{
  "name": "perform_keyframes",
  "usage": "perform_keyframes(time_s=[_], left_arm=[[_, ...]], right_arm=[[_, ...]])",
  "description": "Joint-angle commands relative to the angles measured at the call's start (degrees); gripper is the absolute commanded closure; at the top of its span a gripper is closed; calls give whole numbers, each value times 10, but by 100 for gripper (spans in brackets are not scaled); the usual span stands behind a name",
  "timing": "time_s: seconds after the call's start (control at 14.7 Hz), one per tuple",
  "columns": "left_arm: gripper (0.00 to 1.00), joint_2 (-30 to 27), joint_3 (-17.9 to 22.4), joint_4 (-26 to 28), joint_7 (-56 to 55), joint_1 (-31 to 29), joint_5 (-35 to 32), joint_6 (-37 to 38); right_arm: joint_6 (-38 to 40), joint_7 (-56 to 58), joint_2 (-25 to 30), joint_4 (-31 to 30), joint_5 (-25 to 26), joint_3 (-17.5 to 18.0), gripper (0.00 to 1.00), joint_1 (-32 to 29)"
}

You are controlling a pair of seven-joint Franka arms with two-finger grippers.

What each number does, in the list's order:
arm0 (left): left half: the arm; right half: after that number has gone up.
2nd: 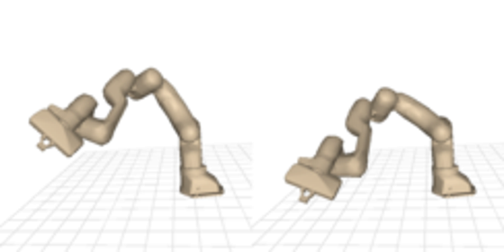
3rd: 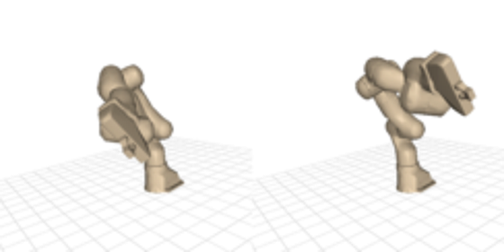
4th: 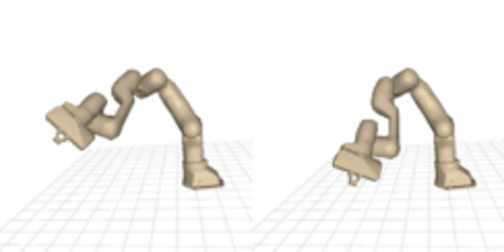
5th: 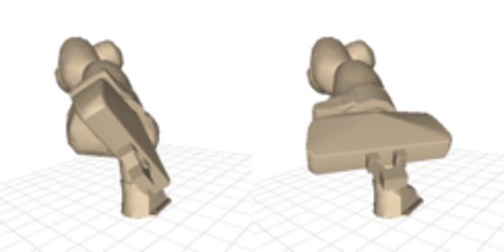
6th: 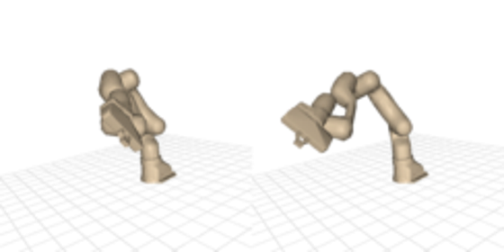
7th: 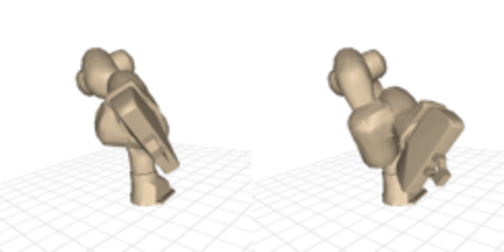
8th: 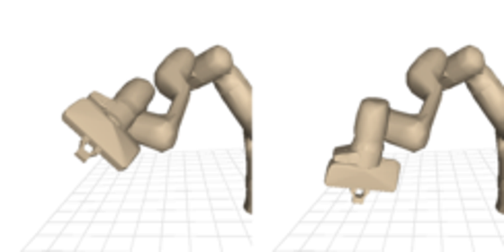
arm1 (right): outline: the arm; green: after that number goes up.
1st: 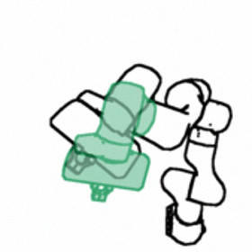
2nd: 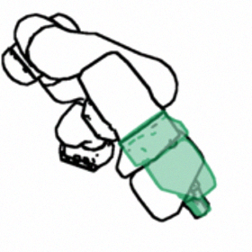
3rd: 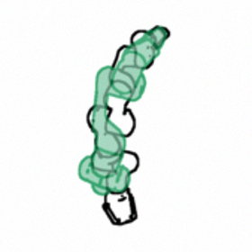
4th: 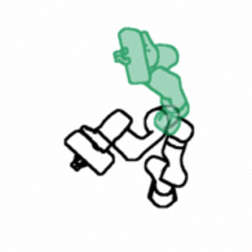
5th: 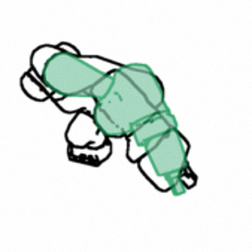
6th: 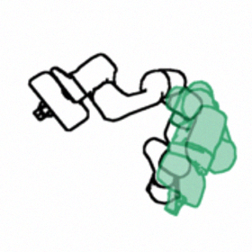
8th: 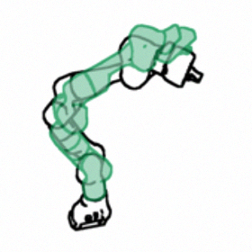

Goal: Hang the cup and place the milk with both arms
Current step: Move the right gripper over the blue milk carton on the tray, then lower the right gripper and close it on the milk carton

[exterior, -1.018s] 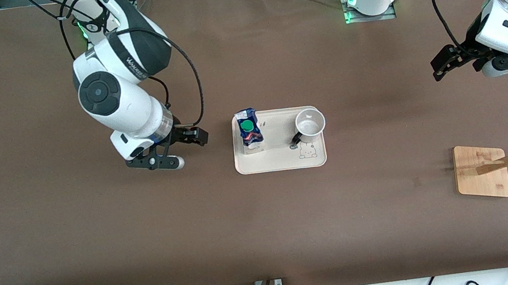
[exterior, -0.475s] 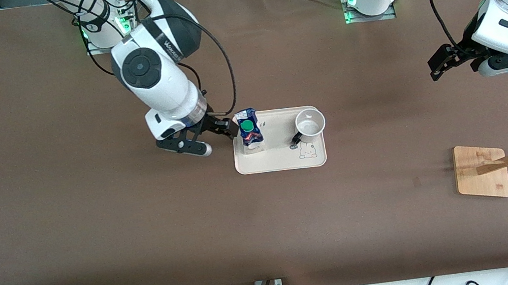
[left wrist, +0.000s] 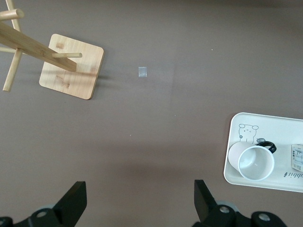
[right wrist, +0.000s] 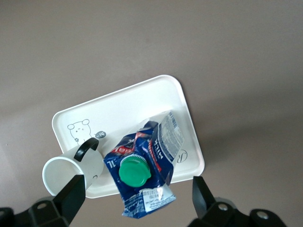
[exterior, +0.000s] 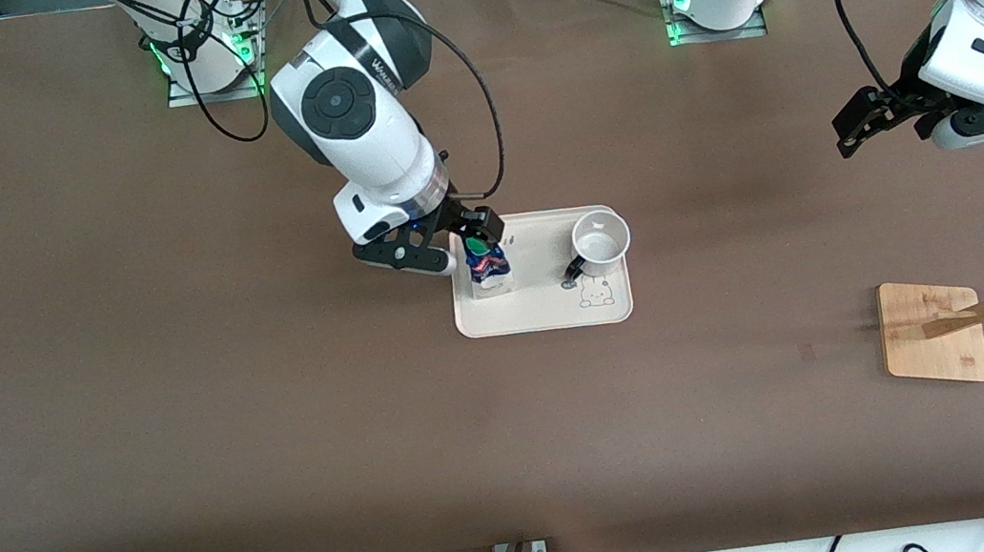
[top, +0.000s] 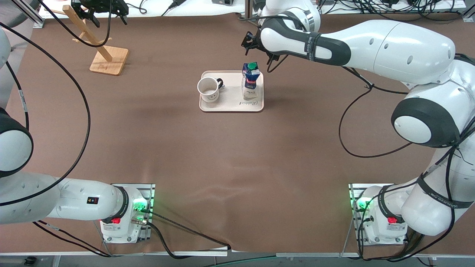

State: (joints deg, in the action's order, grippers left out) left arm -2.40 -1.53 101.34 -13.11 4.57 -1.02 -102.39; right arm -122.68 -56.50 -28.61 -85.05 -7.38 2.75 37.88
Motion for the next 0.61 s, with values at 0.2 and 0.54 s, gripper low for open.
perform_keyframes(time_s=[0.2,0.54], left_arm=[[0,7,-5,-17,1,1,-11,12],[0,6,-5,-18,1,2,-11,12]], right_arm=[[-30,-3,-25,-1,34,-6,0,22],[-62,-1,-43,-1,53,-6,0,26]])
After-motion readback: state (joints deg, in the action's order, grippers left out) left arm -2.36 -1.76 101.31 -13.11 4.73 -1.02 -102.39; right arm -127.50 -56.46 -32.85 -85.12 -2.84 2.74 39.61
